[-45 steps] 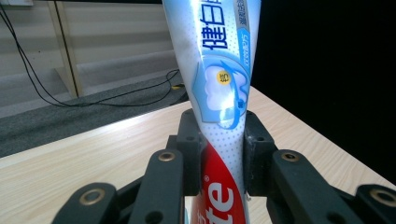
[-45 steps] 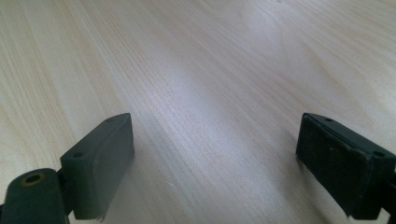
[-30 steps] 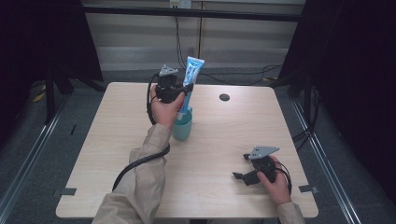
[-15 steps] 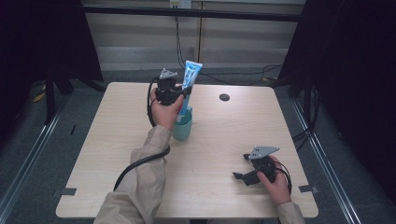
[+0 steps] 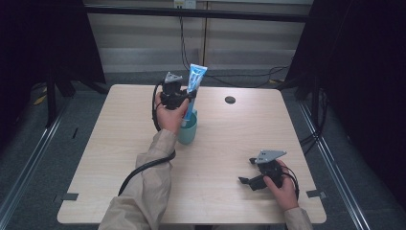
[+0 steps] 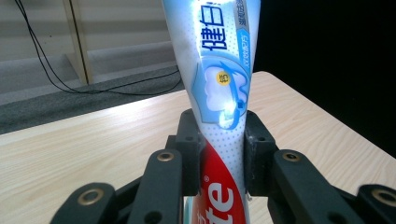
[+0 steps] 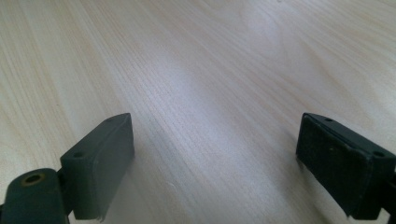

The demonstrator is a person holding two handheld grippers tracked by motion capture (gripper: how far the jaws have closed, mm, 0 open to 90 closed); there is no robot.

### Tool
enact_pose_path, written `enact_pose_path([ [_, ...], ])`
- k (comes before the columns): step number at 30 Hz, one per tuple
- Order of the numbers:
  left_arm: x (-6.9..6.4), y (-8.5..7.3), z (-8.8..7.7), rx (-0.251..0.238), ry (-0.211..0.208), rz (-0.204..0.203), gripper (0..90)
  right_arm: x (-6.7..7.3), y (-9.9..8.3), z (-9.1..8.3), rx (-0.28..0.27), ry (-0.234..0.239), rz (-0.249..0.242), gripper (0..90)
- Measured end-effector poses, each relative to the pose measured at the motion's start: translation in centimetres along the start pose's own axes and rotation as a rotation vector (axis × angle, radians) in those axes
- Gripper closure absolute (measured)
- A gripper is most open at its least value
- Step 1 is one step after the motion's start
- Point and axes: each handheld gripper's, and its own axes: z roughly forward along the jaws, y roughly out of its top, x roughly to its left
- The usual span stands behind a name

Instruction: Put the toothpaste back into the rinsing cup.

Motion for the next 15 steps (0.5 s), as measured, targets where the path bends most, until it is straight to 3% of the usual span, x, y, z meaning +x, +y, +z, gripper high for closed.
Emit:
enact_pose_path([
  [15, 0.24, -0.71, -0.09, -0.004, 0.014, 0.001, 72.4, 0.0, 0.0, 0.0, 0.0, 0.0, 0.0, 11.0],
])
